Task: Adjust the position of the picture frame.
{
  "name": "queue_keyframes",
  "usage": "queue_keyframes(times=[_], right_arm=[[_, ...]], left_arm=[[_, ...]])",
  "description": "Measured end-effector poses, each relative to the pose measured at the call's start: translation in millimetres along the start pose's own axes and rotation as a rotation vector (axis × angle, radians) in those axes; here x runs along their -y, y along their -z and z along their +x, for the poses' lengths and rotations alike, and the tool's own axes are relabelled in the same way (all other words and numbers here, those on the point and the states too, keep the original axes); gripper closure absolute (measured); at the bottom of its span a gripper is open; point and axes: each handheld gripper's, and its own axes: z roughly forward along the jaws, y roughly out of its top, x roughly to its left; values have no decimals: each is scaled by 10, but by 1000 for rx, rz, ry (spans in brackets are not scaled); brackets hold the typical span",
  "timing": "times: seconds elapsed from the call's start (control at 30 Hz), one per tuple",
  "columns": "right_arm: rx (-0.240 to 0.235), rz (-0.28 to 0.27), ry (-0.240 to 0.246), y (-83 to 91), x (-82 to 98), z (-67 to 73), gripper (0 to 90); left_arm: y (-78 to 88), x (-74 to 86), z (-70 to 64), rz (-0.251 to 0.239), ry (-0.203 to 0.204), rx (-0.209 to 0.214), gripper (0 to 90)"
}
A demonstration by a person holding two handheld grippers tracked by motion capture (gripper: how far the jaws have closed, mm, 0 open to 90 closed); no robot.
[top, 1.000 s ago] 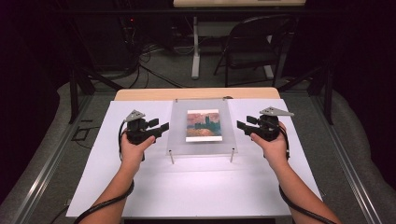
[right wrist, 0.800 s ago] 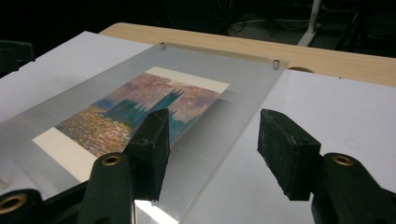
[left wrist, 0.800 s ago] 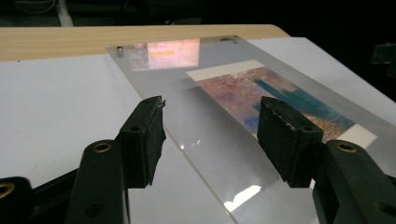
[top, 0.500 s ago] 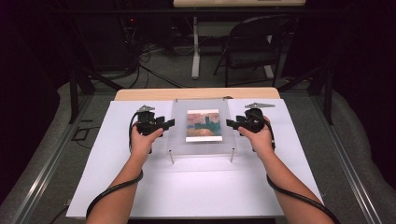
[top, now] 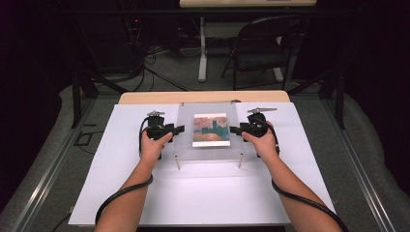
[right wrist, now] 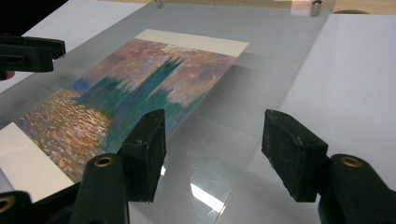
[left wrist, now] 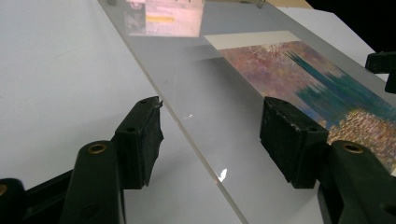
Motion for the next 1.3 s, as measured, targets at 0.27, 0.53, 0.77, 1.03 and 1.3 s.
queue_keyframes(times=[0.27, 0.53, 0.77, 1.03, 1.3], right_arm=[[3, 19, -14, -39, -8, -29, 392], [-14, 11, -55, -73, 7, -65, 370], [-21, 8, -67, -87, 14, -70, 349], [-35, 13, -88, -99, 19, -86, 329], [-43, 17, -117, -118, 36, -90, 293]], left_arm=[[-59, 15, -38, 13, 6, 21, 359], [-75, 28, -18, 13, 41, 37, 332], [-89, 33, 5, 17, 68, 55, 318], [-106, 32, 10, 27, 86, 64, 293], [-112, 35, 12, 48, 103, 94, 271]])
